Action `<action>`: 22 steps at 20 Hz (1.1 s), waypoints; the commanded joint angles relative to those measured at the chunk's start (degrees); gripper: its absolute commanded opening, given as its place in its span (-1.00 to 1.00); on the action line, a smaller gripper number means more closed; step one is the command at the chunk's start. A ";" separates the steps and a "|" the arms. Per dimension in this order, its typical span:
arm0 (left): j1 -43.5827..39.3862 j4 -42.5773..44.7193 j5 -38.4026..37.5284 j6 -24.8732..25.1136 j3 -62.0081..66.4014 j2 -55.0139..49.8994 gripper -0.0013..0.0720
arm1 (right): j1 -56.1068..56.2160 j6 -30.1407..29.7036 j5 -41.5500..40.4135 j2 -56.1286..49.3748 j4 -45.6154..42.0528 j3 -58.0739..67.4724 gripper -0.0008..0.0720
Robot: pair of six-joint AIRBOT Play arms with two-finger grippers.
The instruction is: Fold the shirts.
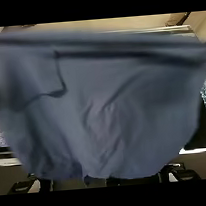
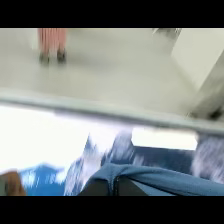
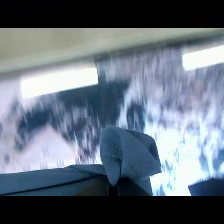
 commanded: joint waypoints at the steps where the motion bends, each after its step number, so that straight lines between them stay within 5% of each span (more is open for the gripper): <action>1: -0.07 0.26 6.43 1.03 -20.28 -5.20 -0.89 | -0.02 -3.43 0.46 -15.52 7.37 -7.39 -0.87; 4: -0.04 -0.50 17.68 1.01 -29.57 -13.44 -0.89 | -0.04 -0.61 -12.66 -30.12 16.94 -11.06 -0.87; 7: -0.07 -4.17 20.70 0.83 -29.90 -22.10 -0.89 | -0.02 1.55 -23.39 -38.23 26.49 -11.06 -0.87; 12: -1.97 -11.43 16.94 0.81 -29.90 -30.01 -0.88 | 0.02 5.44 -23.02 -45.07 28.17 -11.06 -0.86; 13: -2.29 -12.17 16.79 0.81 -29.75 -30.08 -0.65 | -0.09 5.35 -22.38 -45.11 28.30 -10.97 -0.66; 15: -0.59 -11.82 9.55 0.90 -26.27 -29.79 0.87 | -2.19 -0.57 -17.11 -43.43 28.13 -8.61 0.34; 16: 1.40 -9.86 3.06 1.66 -23.47 -29.79 0.83 | -4.15 -5.27 -13.00 -42.10 27.10 -6.82 0.66; 17: 4.04 -6.99 -4.68 3.58 -20.52 -29.79 0.82 | -6.84 -6.73 -8.72 -40.96 25.05 -5.18 0.71; 19: 9.60 -0.87 -18.67 4.11 -17.97 -29.59 0.78 | -14.08 -6.71 0.76 -39.12 23.21 -3.93 0.66; 21: 14.21 0.85 -28.61 5.22 -20.94 -28.87 0.31 | -20.13 -7.50 12.00 -38.84 21.90 -4.17 0.48; 22: 15.43 0.00 -30.88 6.10 -24.52 -28.06 0.27 | -21.75 -8.90 15.76 -38.84 20.17 -4.81 0.48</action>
